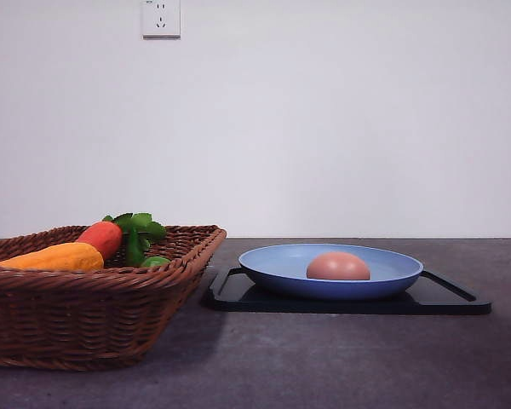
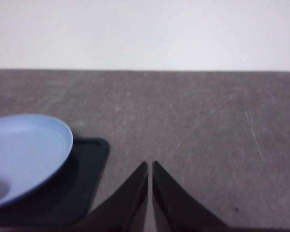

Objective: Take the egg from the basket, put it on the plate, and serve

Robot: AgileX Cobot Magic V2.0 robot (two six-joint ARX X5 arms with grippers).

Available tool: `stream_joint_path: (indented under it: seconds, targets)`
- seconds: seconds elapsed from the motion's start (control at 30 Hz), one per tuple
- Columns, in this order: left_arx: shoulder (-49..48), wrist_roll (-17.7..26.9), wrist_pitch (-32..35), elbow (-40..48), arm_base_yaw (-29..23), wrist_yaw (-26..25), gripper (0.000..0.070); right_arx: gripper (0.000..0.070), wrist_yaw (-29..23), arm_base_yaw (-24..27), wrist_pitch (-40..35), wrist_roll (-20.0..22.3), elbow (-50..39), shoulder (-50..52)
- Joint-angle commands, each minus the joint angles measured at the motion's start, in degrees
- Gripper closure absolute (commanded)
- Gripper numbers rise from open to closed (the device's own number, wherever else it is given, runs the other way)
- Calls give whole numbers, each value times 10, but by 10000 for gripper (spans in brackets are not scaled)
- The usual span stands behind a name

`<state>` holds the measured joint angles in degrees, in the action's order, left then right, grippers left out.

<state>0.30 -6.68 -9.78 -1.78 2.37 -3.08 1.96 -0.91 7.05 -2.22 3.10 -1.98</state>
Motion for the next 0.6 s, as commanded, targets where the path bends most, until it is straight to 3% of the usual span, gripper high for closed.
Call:
stream_joint_path:
  seconds: [0.0, 0.27, 0.57]
  targets:
    - [-1, -1, 7, 16, -1, 1, 700, 700, 2, 1, 5, 5, -9, 6]
    - [-1, -1, 7, 16, -1, 1, 700, 700, 32, -1, 28, -4, -26, 18]
    - [-1, -1, 7, 16, -1, 1, 700, 700, 22, -1, 20, -3, -26, 18]
